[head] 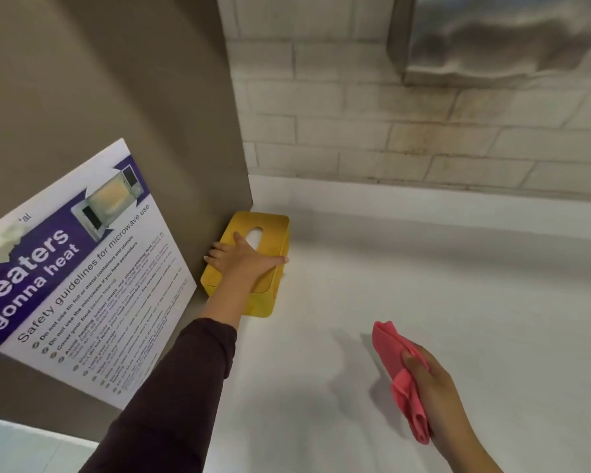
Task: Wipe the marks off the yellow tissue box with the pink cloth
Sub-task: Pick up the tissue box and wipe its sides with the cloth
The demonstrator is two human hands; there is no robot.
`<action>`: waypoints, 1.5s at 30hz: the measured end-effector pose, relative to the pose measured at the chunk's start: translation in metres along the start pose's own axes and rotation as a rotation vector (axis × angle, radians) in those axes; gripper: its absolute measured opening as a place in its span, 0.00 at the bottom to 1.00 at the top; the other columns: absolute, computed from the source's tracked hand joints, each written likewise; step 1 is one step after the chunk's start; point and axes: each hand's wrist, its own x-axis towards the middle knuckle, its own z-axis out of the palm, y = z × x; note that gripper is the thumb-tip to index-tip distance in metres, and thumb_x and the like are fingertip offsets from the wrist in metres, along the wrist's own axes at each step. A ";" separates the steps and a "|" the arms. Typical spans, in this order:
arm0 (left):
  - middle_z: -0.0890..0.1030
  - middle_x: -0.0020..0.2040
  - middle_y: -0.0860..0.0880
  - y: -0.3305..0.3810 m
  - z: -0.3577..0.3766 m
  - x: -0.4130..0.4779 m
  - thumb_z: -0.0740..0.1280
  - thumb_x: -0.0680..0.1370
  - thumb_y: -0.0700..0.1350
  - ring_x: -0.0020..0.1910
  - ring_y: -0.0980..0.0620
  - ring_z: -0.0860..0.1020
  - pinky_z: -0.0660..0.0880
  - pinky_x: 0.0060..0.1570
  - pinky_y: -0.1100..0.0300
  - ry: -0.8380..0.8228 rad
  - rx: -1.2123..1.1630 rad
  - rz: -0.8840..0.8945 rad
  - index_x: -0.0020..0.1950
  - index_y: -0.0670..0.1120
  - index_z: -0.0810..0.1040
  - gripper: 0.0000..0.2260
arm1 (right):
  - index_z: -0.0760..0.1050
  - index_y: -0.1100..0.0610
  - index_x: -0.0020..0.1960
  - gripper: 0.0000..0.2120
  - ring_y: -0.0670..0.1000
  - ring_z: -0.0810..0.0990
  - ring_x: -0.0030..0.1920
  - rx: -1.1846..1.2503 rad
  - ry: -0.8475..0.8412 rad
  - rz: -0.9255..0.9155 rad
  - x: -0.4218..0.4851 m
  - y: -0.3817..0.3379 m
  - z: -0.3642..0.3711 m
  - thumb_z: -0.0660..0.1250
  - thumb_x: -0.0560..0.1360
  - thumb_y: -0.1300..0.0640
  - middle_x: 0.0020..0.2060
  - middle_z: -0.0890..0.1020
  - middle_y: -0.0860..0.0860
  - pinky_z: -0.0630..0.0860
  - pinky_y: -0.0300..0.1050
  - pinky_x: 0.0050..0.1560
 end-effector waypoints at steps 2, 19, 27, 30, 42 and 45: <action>0.49 0.75 0.30 0.003 0.002 0.002 0.68 0.55 0.75 0.74 0.31 0.50 0.48 0.71 0.36 0.005 0.013 -0.018 0.76 0.49 0.40 0.61 | 0.80 0.46 0.55 0.18 0.63 0.78 0.40 0.040 0.014 0.006 0.002 -0.004 -0.004 0.56 0.81 0.63 0.49 0.83 0.35 0.77 0.49 0.33; 0.76 0.60 0.52 0.006 0.017 -0.118 0.73 0.56 0.62 0.53 0.54 0.79 0.77 0.54 0.58 -0.714 -0.605 0.496 0.62 0.69 0.67 0.36 | 0.71 0.49 0.68 0.19 0.38 0.81 0.50 0.142 0.353 -0.220 -0.008 -0.001 -0.056 0.53 0.82 0.64 0.65 0.77 0.48 0.80 0.36 0.32; 0.76 0.60 0.49 0.047 0.048 -0.137 0.70 0.72 0.47 0.55 0.48 0.79 0.77 0.57 0.52 -1.066 -0.488 0.585 0.67 0.63 0.65 0.27 | 0.66 0.51 0.73 0.21 0.46 0.69 0.70 -0.124 0.281 -0.445 -0.013 0.001 -0.075 0.54 0.80 0.59 0.70 0.68 0.37 0.68 0.48 0.68; 0.77 0.62 0.46 0.057 0.050 -0.137 0.69 0.72 0.46 0.57 0.46 0.79 0.77 0.56 0.53 -1.136 -0.496 0.579 0.66 0.61 0.67 0.26 | 0.66 0.50 0.72 0.22 0.45 0.62 0.74 -0.174 0.241 -0.492 -0.001 -0.001 -0.072 0.54 0.79 0.59 0.71 0.68 0.38 0.60 0.50 0.72; 0.75 0.60 0.63 0.061 0.040 -0.148 0.64 0.72 0.62 0.55 0.64 0.77 0.74 0.50 0.71 -0.996 -0.365 0.696 0.58 0.69 0.73 0.14 | 0.60 0.38 0.72 0.22 0.42 0.56 0.75 -0.508 0.117 -0.628 0.020 0.007 -0.061 0.51 0.80 0.53 0.71 0.60 0.28 0.53 0.37 0.74; 0.76 0.56 0.64 0.053 0.038 -0.154 0.62 0.72 0.62 0.53 0.66 0.76 0.72 0.46 0.72 -0.778 -0.427 0.731 0.55 0.69 0.74 0.12 | 0.60 0.40 0.72 0.22 0.40 0.56 0.75 -0.498 0.139 -0.613 0.020 0.006 -0.060 0.51 0.79 0.52 0.70 0.60 0.26 0.55 0.36 0.73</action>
